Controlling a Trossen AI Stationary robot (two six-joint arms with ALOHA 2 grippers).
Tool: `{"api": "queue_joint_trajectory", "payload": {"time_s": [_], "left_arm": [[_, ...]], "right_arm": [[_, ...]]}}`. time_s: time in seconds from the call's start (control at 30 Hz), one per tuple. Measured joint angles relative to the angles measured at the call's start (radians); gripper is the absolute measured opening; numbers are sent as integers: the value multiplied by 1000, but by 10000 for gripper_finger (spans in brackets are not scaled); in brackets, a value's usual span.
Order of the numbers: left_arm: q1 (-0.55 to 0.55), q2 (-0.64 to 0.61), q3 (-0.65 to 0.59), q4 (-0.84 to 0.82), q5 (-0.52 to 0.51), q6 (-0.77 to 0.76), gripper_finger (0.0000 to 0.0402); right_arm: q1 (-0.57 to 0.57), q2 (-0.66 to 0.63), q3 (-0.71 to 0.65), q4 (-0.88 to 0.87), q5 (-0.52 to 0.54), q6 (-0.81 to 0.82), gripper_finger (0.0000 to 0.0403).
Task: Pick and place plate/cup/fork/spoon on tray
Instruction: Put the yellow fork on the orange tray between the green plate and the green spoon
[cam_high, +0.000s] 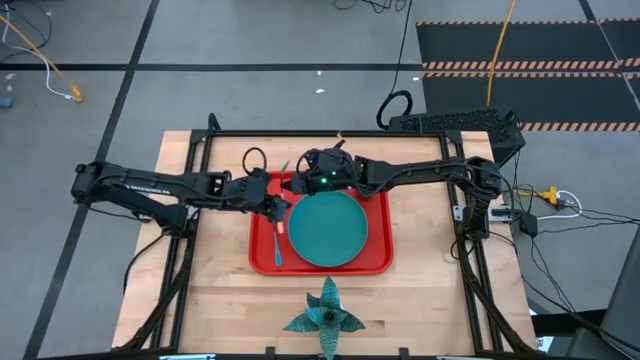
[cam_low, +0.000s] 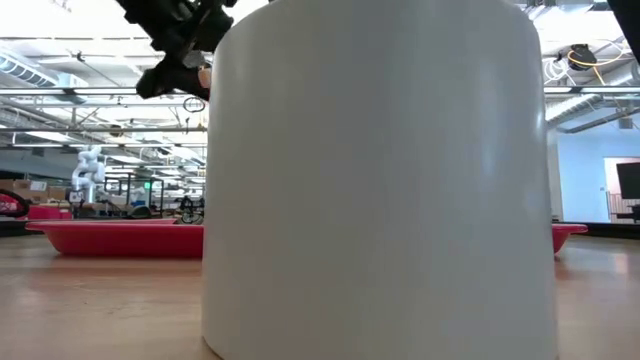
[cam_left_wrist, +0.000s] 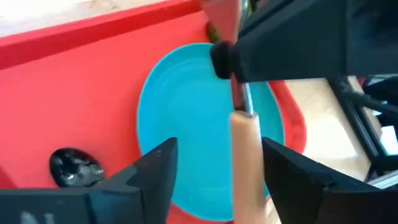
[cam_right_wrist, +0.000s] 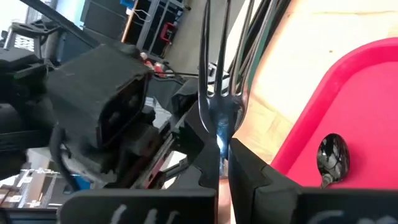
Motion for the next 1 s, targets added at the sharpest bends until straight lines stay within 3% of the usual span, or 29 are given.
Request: {"api": "queue_joint_trajectory", "payload": {"time_s": [0.17, 0.3, 0.47, 0.73, 1.0], "left_arm": [[0, 24, 0, 33, 4, -12, 254], [0, 24, -1, 10, 11, -34, 249], [6, 14, 1, -11, 2, -73, 193], [6, 14, 3, -5, 56, -37, 34], [6, 14, 3, -14, 74, -27, 53]], "right_arm": [[5, 0, 0, -8, -4, 0, 0], [5, 0, 0, -16, -9, 0, 0], [5, 0, 0, -36, -8, 9, 0], [5, 0, 0, -76, -2, 22, 0], [5, 0, 0, -84, -2, 39, 2]]}}
